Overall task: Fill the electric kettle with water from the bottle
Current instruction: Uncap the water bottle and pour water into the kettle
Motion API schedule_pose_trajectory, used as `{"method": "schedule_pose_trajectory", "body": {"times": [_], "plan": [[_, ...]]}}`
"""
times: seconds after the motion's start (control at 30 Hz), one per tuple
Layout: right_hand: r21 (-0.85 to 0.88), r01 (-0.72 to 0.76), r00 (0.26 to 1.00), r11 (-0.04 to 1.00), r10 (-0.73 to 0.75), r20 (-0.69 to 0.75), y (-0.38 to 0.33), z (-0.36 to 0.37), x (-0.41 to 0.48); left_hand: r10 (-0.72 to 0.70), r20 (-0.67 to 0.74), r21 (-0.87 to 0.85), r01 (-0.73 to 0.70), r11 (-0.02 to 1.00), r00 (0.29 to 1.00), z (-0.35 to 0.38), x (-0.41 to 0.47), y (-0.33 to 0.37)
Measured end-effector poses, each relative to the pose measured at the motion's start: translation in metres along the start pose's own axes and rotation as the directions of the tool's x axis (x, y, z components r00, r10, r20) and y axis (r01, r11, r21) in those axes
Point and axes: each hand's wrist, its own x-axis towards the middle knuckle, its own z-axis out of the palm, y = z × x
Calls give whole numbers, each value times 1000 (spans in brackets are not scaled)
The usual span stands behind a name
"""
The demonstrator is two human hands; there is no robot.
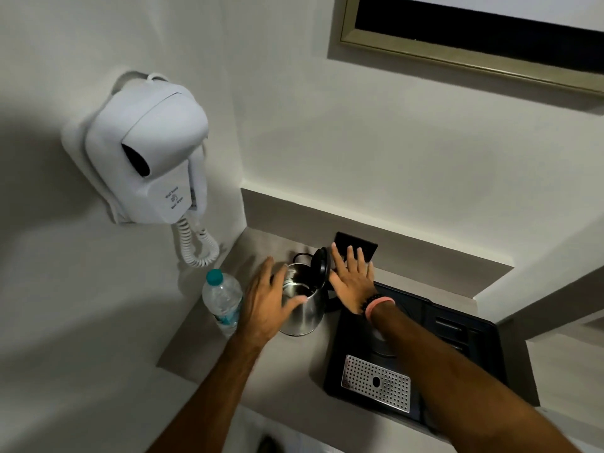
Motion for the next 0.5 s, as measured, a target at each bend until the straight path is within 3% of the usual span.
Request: {"method": "schedule_pose_trajectory", "body": {"times": [0.07, 0.13, 0.23, 0.33, 0.43, 0.5], "plan": [[-37, 9, 1000, 999, -9, 4, 1, 0, 0, 77, -138, 15, -76, 997, 987, -16, -9, 5], [-55, 10, 1000, 998, -9, 17, 2, -1, 0, 113, -406, 56, -99, 994, 907, -30, -17, 2], [-44, 1, 999, 999, 1, 40, 1, -3, -1, -46, -662, 3, 65, 998, 748, -51, -27, -15], [-39, -10, 998, 999, 12, 65, -2, -6, -3, -287, -561, -198, 211, 957, 777, -63, -33, -27], [-30, -18, 997, 999, 20, 78, -3, -9, -6, -280, -425, -213, 206, 955, 861, -64, -35, -39], [-24, -20, 996, 1000, 22, 90, -4, -12, -7, -270, -407, -205, 201, 958, 872, -66, -34, -46]]}}
